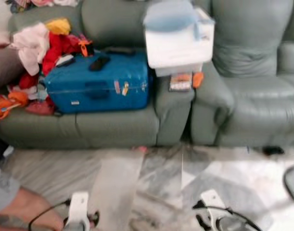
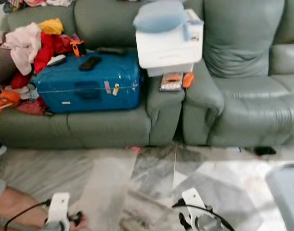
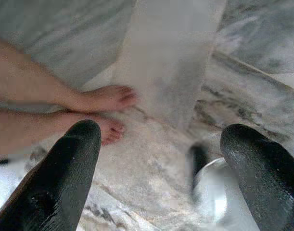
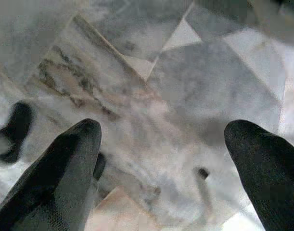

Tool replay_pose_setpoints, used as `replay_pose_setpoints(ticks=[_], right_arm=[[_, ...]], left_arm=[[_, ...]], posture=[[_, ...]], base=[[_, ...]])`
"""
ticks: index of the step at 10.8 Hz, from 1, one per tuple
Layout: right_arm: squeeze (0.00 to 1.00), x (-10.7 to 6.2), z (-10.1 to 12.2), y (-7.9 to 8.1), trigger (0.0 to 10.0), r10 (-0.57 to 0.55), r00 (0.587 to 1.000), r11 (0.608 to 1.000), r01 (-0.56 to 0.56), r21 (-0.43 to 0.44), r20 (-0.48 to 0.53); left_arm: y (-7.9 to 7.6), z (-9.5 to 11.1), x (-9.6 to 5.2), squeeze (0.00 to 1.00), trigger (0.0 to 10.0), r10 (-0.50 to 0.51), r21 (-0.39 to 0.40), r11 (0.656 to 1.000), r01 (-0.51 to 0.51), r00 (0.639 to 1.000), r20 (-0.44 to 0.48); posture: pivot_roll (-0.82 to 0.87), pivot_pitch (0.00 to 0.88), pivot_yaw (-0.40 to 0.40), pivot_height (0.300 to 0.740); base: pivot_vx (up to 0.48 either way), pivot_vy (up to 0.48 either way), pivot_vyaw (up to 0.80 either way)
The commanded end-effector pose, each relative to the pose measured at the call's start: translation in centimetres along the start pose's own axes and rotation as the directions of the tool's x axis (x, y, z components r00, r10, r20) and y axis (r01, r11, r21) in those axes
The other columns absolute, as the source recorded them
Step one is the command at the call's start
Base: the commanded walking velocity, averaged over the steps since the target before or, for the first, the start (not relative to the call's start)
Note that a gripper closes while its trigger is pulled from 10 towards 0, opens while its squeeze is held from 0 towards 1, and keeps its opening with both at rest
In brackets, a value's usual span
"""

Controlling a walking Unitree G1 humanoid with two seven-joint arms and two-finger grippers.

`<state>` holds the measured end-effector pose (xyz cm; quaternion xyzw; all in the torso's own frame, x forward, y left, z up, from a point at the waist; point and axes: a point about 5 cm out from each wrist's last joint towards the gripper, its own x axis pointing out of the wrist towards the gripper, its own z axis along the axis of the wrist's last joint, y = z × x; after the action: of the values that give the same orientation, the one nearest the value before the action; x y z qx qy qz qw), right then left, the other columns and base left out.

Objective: Picking trash to rubbish bin

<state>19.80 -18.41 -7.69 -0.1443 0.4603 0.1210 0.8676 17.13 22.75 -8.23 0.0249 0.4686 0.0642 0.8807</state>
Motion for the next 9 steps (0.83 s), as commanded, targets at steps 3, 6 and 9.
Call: replay_pose_setpoints(ticks=[3, 6, 9], right_arm=[[0.0, 0.28, 1.34, 1.09, 10.0, 0.033, 0.998, 0.999, -0.032, -0.026, 0.045], [0.0, 0.28, 1.28, 1.11, 10.0, 0.036, 0.998, 0.999, -0.034, -0.027, 0.043], [0.0, 0.27, 1.2, 1.08, 10.0, 0.034, 0.999, 0.999, -0.033, -0.018, 0.041]], left_arm=[[0.98, 0.11, -0.05, 0.0, 10.0, 0.018, 0.009, 1.0, -0.017, 1.0, -0.008], [0.71, -0.06, -0.06, 0.0, 10.0, 0.015, 0.004, 1.0, -0.015, 1.0, -0.008], [0.63, -0.15, -0.06, 0.0, 10.0, 0.013, 0.002, 1.0, -0.013, 1.0, -0.012]], posture=[[0.03, 0.012, 0.013, 0.74], [0.03, 0.015, 0.01, 0.74], [0.03, 0.015, 0.01, 0.74]], base=[[0.404, 0.0, 0.0], [0.405, 0.0, 0.8], [0.398, 0.0, 0.0]])
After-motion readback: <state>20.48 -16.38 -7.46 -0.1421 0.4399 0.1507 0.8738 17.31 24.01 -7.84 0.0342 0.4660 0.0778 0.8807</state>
